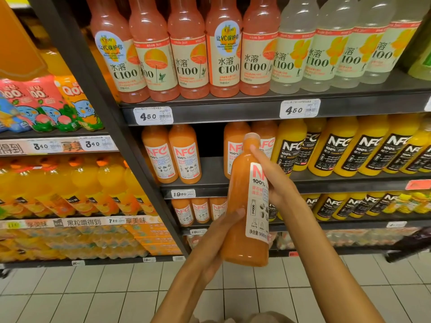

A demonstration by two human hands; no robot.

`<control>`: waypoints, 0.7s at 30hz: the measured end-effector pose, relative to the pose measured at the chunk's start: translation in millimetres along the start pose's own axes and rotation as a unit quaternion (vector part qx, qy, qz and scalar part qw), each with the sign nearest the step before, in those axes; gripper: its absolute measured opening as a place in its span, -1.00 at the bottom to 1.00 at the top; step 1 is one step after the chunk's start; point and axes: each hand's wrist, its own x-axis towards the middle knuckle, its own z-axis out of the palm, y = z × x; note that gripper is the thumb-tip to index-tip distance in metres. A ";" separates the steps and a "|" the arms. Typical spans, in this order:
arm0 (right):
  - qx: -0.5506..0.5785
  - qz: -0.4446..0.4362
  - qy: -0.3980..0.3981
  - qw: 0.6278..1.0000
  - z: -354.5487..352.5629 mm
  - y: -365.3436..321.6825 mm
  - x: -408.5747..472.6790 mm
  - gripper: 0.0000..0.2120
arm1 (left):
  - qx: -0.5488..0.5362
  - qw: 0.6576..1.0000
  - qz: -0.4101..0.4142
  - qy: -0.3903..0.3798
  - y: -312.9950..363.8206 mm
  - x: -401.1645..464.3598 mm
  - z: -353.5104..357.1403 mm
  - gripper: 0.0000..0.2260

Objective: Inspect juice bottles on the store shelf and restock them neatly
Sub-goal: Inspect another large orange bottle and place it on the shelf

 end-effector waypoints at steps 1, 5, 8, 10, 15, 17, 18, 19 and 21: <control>-0.004 -0.025 -0.002 1.000 1.8 -0.1 -2.3 -0.60 | -0.005 1.000 0.000 0.007 -2.0 2.1 -0.8 -0.56; -0.009 -0.118 -0.037 0.992 6.1 -5.9 -19.2 -0.53 | -0.034 0.998 -0.031 0.037 -5.9 14.4 -3.9 -0.47; -0.018 -0.182 -0.074 0.980 7.8 -9.2 -33.7 -0.39 | -0.012 0.998 -0.030 0.045 -4.4 21.8 -4.1 -0.52; -0.020 -0.233 -0.115 0.965 10.2 -13.6 -43.1 -0.42 | 0.017 0.999 -0.018 0.044 0.4 25.2 -6.4 -0.56; -0.014 -0.271 -0.190 0.944 17.0 -27.7 -54.1 -0.35 | 0.022 0.999 0.010 -0.024 18.5 32.0 -7.2 -0.50; -0.001 -0.272 -0.198 0.942 18.2 -30.7 -56.3 -0.36 | 0.014 0.999 0.029 -0.039 18.5 33.6 -3.6 -0.48; 0.001 -0.276 -0.192 0.942 17.8 -31.8 -57.2 -0.37 | 0.010 0.998 0.042 -0.040 17.6 33.7 -1.0 -0.49; -0.005 -0.283 -0.178 0.942 17.2 -33.2 -57.9 -0.36 | 0.002 0.998 0.056 -0.033 15.8 34.5 1.4 -0.50; -0.050 -0.302 -0.133 0.943 15.8 -37.8 -59.9 -0.30 | -0.020 0.997 0.079 -0.007 12.6 36.3 6.3 -0.53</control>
